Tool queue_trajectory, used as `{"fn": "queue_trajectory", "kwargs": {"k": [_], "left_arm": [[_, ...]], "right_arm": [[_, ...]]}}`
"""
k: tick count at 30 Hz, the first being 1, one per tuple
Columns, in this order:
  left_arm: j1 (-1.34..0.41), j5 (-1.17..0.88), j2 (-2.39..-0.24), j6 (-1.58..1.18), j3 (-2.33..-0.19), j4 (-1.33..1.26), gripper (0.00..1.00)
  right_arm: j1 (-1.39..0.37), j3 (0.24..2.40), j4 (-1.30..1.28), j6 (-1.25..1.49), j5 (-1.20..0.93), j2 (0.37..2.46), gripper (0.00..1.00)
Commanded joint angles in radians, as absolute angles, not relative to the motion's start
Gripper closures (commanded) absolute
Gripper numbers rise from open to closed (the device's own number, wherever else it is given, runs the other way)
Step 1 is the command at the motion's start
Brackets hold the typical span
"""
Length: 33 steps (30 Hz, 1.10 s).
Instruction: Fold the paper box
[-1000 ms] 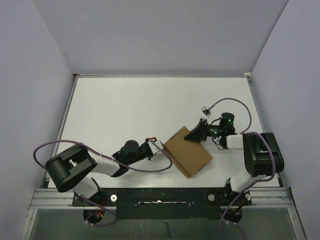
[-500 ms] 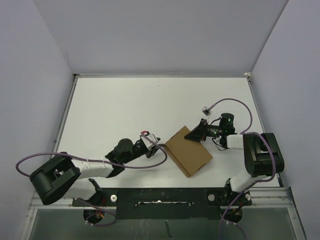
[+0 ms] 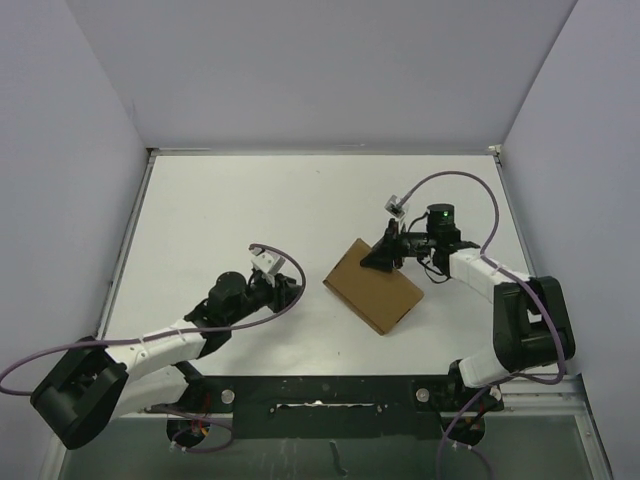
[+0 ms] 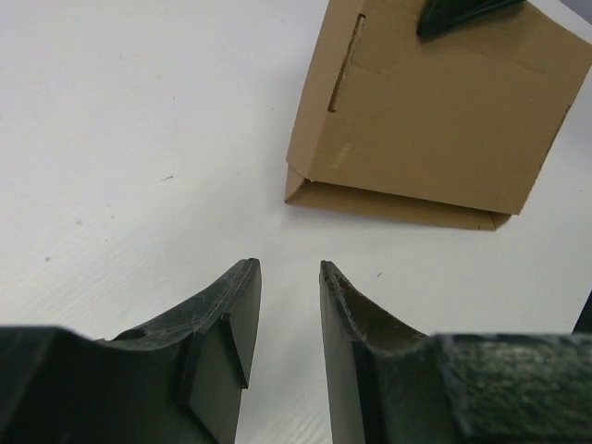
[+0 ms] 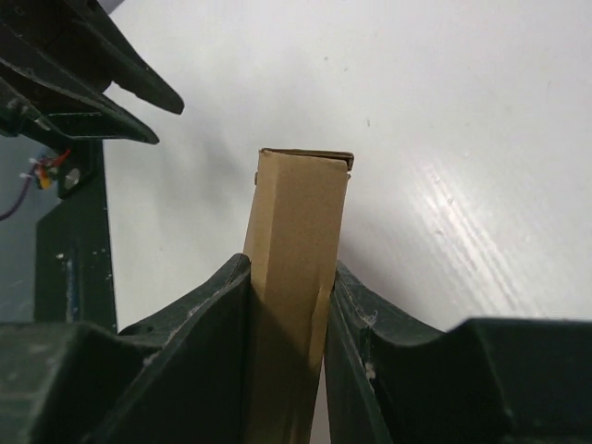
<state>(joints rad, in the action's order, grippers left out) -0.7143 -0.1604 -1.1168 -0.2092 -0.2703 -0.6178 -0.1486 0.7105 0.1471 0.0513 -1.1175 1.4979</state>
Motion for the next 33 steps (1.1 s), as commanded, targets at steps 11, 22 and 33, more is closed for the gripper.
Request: {"fn": "queue_trajectory", "kwargs": {"k": [11, 22, 33], "left_arm": [[-0.697, -0.102, -0.828, -0.328, -0.243, -0.400, 0.69], [-0.697, -0.056, -0.733, -0.360, -0.249, -0.315, 0.70], [-0.696, -0.009, -0.693, -0.490, -0.202, -0.403, 0.56]], "right_arm": [[-0.452, 1.007, -0.338, -0.517, -0.565, 1.528, 1.00], [-0.603, 0.965, -0.345, -0.622, -0.424, 1.544, 1.00], [-0.591, 0.811, -0.270, -0.561, -0.456, 1.496, 1.00]]}}
